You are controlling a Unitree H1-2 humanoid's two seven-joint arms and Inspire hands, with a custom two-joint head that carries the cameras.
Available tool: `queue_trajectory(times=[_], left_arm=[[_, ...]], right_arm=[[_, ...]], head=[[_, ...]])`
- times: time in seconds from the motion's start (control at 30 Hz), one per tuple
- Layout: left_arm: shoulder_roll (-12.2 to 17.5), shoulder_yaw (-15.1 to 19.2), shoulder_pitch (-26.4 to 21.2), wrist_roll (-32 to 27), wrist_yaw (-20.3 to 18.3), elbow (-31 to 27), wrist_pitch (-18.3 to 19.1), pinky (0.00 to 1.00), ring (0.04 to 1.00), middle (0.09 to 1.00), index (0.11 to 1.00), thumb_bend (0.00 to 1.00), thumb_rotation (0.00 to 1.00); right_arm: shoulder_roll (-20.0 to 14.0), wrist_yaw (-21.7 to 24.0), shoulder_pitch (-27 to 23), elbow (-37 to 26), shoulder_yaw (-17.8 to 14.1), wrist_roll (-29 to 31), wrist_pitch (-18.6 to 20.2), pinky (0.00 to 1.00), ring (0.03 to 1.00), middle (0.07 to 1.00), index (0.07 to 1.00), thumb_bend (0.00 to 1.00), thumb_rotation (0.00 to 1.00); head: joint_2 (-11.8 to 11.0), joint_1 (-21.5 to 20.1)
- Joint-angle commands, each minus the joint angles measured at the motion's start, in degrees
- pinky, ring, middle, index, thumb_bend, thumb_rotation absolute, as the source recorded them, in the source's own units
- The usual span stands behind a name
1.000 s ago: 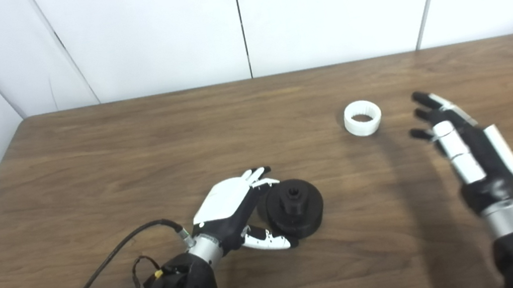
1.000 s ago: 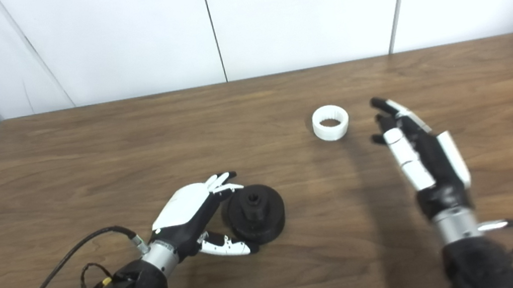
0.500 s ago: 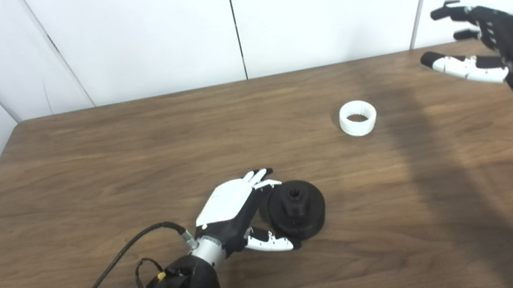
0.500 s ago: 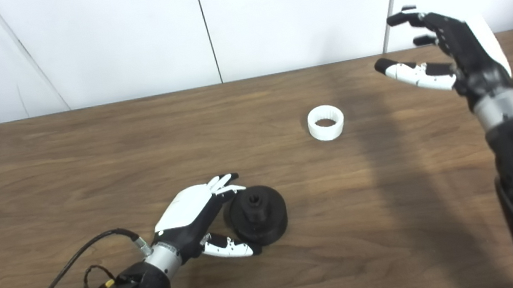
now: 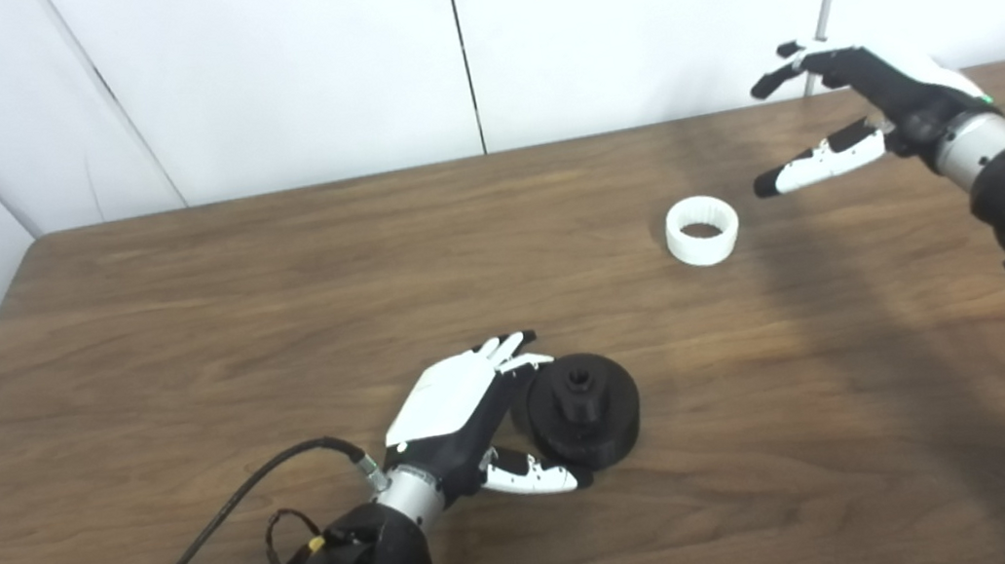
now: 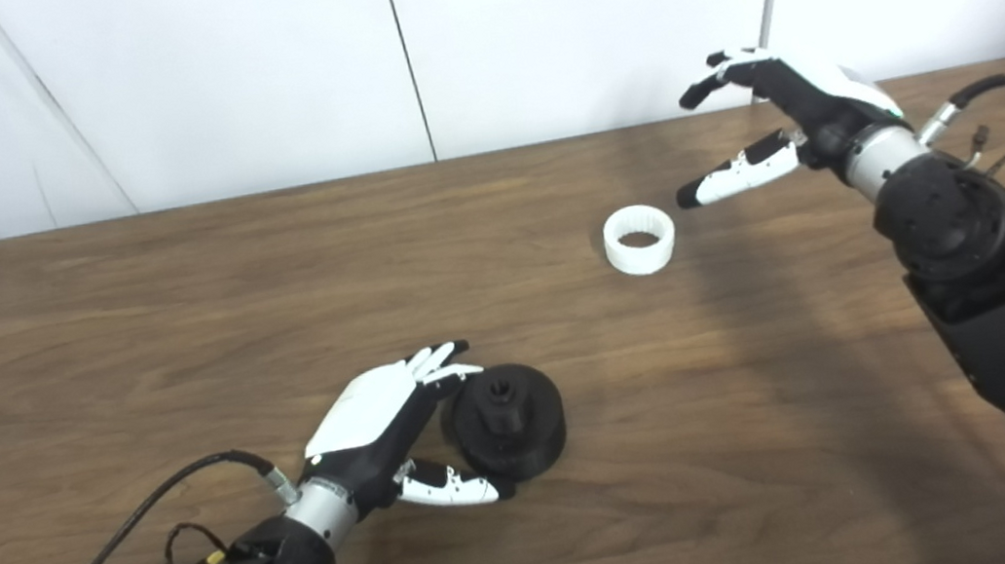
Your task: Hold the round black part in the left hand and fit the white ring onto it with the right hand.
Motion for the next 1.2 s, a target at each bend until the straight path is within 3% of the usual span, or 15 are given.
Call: queue_trajectory(times=[0.0,0.13,0.5,0.83,1.17], left_arm=[[0.3,-0.2,0.1,-0.2,-0.9,1.0,-0.4,0.99,1.000,0.993,0.802,0.77,0.34],[0.5,-0.1,0.3,-0.1,-0.7,1.5,-0.7,0.99,1.000,0.994,0.804,0.77,0.36],[0.2,0.0,0.4,0.4,-0.6,2.0,-1.1,0.99,1.000,0.994,0.803,0.77,0.37],[0.0,0.2,0.6,0.2,-0.4,2.0,-1.2,0.99,1.000,0.994,0.794,0.77,0.35],[-0.3,0.2,0.6,0.5,-0.5,1.8,-0.8,1.00,1.000,0.994,0.793,0.77,0.35]], right_arm=[[-1.8,0.7,-4.5,-0.9,-0.5,-1.2,-1.6,0.90,0.999,0.945,0.730,0.93,0.34],[-1.8,2.5,-5.7,-2.1,-0.4,-2.3,-0.2,0.91,1.000,0.950,0.743,0.92,0.35],[-1.2,4.9,-8.6,-0.4,0.7,-4.2,-0.8,0.93,1.000,0.943,0.738,0.90,0.36],[1.3,4.6,-10.3,3.3,2.4,-5.5,-2.5,0.90,0.988,0.928,0.724,0.91,0.36],[3.5,4.3,-10.0,6.9,3.7,-5.8,-3.7,0.92,0.983,0.923,0.722,0.90,0.36]], head=[[0.1,0.0],[0.0,0.0],[-0.2,0.1],[-0.2,0.0],[-0.1,0.2]])
